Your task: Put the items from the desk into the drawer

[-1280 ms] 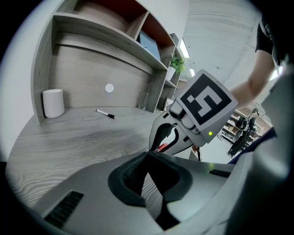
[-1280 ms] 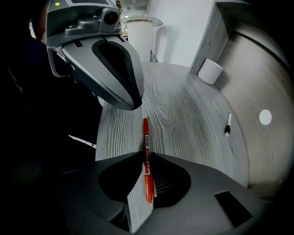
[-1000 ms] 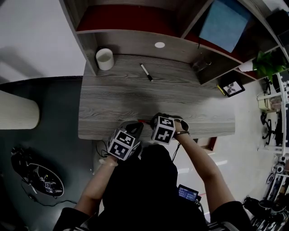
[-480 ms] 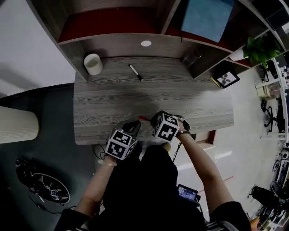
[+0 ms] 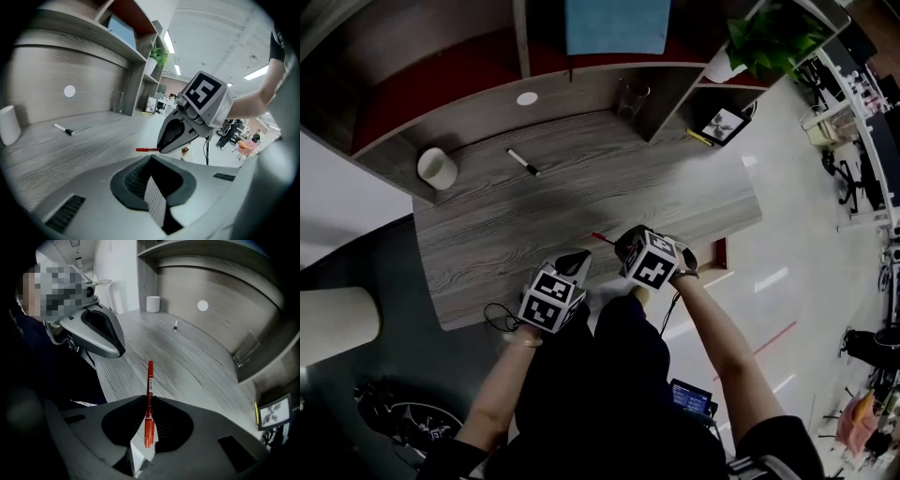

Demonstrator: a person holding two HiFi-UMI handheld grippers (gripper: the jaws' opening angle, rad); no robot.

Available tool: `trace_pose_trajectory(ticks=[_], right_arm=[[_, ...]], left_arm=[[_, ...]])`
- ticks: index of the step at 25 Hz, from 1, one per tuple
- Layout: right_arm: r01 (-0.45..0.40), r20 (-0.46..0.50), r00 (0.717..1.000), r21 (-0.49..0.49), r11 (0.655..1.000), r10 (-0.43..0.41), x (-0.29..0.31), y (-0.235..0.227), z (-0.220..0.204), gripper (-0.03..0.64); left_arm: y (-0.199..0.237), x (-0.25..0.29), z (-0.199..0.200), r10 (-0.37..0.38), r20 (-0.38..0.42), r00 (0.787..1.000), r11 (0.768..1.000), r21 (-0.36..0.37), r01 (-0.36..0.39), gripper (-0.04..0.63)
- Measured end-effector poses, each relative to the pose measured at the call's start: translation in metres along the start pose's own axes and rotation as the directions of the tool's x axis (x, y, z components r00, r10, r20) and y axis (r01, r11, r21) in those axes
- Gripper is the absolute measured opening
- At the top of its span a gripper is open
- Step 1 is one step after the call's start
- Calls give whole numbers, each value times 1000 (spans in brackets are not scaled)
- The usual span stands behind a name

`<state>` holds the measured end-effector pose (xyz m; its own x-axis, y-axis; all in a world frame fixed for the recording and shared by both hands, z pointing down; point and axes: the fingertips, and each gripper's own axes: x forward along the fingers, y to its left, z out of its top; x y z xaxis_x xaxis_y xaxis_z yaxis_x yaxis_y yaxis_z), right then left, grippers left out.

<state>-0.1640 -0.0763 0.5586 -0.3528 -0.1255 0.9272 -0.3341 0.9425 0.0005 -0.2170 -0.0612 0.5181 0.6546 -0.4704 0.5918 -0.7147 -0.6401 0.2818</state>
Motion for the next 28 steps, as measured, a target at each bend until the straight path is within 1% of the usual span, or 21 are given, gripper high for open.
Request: trace_pose_trajectory(ticks=[3,6,9,13,18,23,28], right_arm=[[31,4,1000,50,998,-31,-10,-10,-22,48],[56,19,998,115,992,-58,-22,-20,-42,48],[78,31,996,185,980,-85,-32,-29,-63,48],[107,58,990,263,959,-127,-45,-38,-88,48],[151,74,979,365,918,-191,-64,-51,-126,48],[179,72,970,445,877,-234,-74,-62,-170,48],[189,74,960,537,822,-270,-84,-66,-208,48]], left_arm=[[-17,13,9,-32,-11,999,999,31,33,26],[-32,27,17,-61,-22,998,997,41,62,26],[-49,42,22,-96,-44,994,994,53,99,26],[-78,63,30,-145,-72,987,985,87,151,26],[-113,88,39,-194,-108,975,969,131,208,26],[-143,118,43,-235,-140,962,952,168,257,26],[-172,140,47,-266,-174,948,935,194,298,26]])
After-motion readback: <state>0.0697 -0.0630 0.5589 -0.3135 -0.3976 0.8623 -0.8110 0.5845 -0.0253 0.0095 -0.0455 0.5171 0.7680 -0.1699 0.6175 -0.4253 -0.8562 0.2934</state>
